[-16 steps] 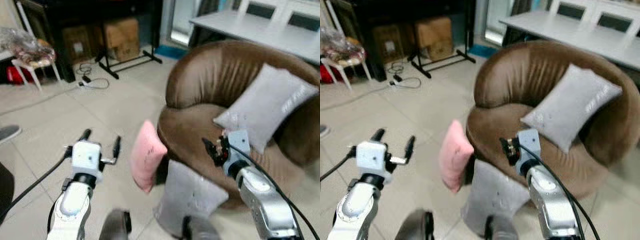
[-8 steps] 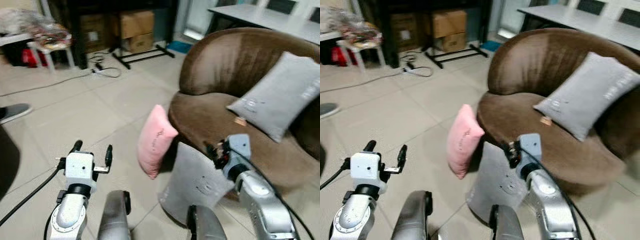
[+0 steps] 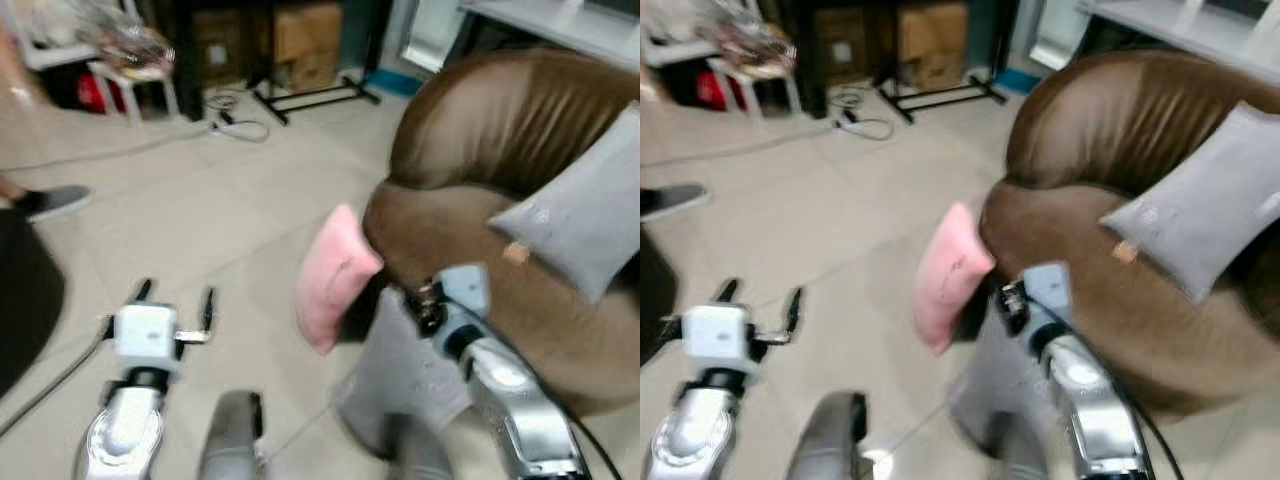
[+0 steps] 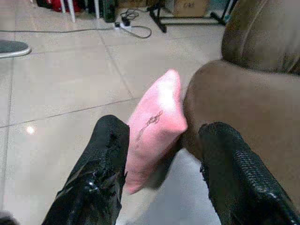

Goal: Move the pillow to the sofa from floor

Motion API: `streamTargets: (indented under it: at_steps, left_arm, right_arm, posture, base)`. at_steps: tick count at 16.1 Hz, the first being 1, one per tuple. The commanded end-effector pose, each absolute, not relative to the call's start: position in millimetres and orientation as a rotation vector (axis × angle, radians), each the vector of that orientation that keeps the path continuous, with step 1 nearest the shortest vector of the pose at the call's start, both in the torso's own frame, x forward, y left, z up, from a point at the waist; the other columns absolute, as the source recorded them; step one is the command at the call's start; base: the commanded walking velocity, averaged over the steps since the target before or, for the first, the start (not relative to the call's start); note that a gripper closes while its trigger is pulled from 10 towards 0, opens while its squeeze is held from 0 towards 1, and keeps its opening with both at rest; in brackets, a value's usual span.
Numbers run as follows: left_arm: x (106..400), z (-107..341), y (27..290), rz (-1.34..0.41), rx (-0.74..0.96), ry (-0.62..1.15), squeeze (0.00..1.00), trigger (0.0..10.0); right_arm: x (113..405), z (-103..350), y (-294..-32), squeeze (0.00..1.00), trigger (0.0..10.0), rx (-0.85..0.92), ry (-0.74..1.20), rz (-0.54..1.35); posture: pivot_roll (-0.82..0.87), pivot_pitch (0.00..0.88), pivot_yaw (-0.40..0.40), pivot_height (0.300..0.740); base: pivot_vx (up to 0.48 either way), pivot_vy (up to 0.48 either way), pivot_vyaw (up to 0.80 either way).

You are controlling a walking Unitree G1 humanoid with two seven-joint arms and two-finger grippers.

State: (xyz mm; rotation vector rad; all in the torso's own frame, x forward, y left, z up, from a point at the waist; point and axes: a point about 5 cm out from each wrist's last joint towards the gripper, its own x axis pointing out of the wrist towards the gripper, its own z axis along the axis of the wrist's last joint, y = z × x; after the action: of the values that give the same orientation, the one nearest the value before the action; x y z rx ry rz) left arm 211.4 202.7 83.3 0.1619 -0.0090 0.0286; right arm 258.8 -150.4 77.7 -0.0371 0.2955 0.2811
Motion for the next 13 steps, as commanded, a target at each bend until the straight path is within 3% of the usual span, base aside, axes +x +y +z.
streamTargets:
  at_steps: [1, 4, 13]
  left_arm:
    - [215.1, 85.8, 189.4, -0.009, 0.139, -0.035, 0.00, 10.0]
    - [215.1, 85.3, 190.3, -0.005, 0.148, -0.032, 0.00, 10.0]
    - [216.1, 83.0, 188.2, -0.047, 0.171, -0.021, 0.00, 10.0]
  right_arm:
    - [259.3, 80.4, -166.3, 0.00, 10.0, -0.056, 0.291, 0.242]
    - [259.8, 78.5, -166.0, 0.00, 10.0, -0.061, 0.297, 0.251]
    - [260.5, 75.4, -168.4, 0.00, 10.0, -0.062, 0.296, 0.254]
  posture:
    - [-0.01, 0.000, -0.075, 0.592]
    - [-0.01, 0.000, -0.073, 0.588]
    - [-0.01, 0.000, -0.071, 0.503]
  base:
    - [0.000, 0.000, 0.00]
    - [0.000, 0.000, 0.00]
    - [0.000, 0.000, 0.00]
